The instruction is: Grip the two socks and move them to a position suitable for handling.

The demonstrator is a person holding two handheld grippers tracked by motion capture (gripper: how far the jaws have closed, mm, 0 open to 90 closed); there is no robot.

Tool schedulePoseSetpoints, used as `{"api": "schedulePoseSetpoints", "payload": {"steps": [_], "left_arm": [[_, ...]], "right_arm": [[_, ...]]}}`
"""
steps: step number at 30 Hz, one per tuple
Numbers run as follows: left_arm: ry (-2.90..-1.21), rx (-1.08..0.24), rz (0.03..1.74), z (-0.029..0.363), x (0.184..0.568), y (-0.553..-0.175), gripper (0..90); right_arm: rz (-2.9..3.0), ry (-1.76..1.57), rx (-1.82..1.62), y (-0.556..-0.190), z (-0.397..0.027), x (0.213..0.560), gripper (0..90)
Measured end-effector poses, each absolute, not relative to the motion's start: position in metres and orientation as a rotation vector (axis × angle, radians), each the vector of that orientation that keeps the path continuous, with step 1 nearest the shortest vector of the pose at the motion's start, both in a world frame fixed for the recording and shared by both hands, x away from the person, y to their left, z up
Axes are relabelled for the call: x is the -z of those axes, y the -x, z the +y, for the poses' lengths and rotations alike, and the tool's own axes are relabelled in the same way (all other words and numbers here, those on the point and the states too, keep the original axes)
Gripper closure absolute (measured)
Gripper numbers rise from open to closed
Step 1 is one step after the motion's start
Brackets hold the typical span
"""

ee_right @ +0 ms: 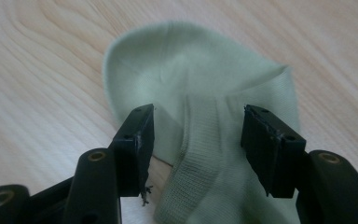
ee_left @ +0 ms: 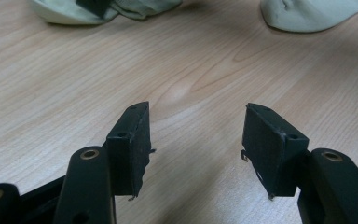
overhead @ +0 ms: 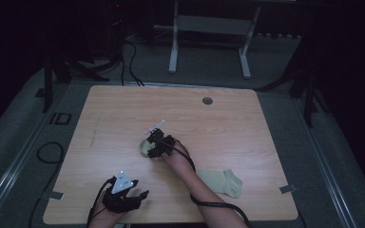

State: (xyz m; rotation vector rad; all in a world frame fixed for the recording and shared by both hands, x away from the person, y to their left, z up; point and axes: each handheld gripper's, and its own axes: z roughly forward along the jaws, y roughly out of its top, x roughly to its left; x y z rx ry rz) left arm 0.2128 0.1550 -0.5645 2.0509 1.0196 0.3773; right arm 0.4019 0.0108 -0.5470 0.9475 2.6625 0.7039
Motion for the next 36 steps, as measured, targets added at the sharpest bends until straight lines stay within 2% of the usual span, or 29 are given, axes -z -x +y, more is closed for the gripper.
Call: {"api": "schedulePoseSetpoints", "payload": {"steps": [3,5,6,7,9,10,16,25,31,36], "left_arm": [[-2.057,-0.380,1.021,0.155,0.565,-0.212,41.6],[-2.059,-0.383,1.023,0.154,0.566,-0.212,41.6],[-2.059,-0.383,1.023,0.154,0.566,-0.212,41.6],[-2.059,-0.386,1.025,0.154,0.566,-0.212,41.6],[-2.060,-0.386,1.024,0.154,0.566,-0.212,41.6],[-2.060,-0.386,1.024,0.154,0.566,-0.212,41.6],[-2.063,-0.383,1.029,0.155,0.568,-0.213,41.6],[-2.053,-0.369,1.000,0.155,0.567,-0.213,41.5],[-2.055,-0.369,0.999,0.155,0.568,-0.213,41.6],[-2.040,-0.368,0.974,0.157,0.566,-0.213,40.9]], "right_arm": [[2.644,-0.948,-0.706,-0.402,0.010,0.547,49.4],[2.638,-0.939,-0.715,-0.401,0.009,0.547,58.7],[2.638,-0.939,-0.715,-0.401,0.009,0.547,58.7],[2.627,-0.938,-0.715,-0.400,0.008,0.547,69.3],[2.613,-0.935,-0.703,-0.400,0.008,0.547,79.7],[2.606,-0.935,-0.701,-0.401,0.007,0.547,80.9],[2.594,-0.962,-0.729,-0.402,-0.003,0.539,83.1],[2.550,-0.933,-0.734,-0.404,-0.035,0.501,83.0],[2.475,-0.999,-0.735,-0.408,-0.086,0.473,83.0],[2.447,-1.021,-0.704,-0.408,-0.116,0.465,83.0]]}}
